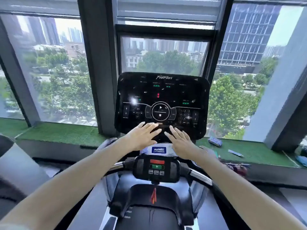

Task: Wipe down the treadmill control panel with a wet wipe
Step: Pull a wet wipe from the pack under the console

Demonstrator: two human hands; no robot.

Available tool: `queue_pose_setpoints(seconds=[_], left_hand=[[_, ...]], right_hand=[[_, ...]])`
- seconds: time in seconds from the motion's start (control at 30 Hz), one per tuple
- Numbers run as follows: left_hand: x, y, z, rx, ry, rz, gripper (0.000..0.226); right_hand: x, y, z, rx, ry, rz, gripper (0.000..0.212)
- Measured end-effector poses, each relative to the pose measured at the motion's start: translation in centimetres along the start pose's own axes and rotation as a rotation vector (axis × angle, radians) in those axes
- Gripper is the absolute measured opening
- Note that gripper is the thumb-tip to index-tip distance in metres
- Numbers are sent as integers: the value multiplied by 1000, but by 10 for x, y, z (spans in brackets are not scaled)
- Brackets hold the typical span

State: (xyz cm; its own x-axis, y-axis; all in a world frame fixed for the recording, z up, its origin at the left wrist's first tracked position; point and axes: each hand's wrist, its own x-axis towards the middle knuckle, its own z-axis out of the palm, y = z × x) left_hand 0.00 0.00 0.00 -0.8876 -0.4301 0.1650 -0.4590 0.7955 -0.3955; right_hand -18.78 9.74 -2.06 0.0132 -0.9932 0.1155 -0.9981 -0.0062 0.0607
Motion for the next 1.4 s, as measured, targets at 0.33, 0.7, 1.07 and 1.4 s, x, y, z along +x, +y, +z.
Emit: queue_pose_setpoints(seconds=[0.33, 0.7, 1.07, 1.4], left_hand=[[51, -14, 97, -391, -212, -62, 58], [110, -13, 181, -380, -256, 251, 46], [123, -4, 200, -332, -236, 345, 43], [130, -24, 170, -288, -129, 270, 31]], right_hand=[[82, 35, 88, 187, -256, -28, 51], [114, 38, 136, 320, -271, 242, 34], [119, 50, 154, 388, -266, 303, 50], [115, 56, 146, 584, -98, 288, 50]])
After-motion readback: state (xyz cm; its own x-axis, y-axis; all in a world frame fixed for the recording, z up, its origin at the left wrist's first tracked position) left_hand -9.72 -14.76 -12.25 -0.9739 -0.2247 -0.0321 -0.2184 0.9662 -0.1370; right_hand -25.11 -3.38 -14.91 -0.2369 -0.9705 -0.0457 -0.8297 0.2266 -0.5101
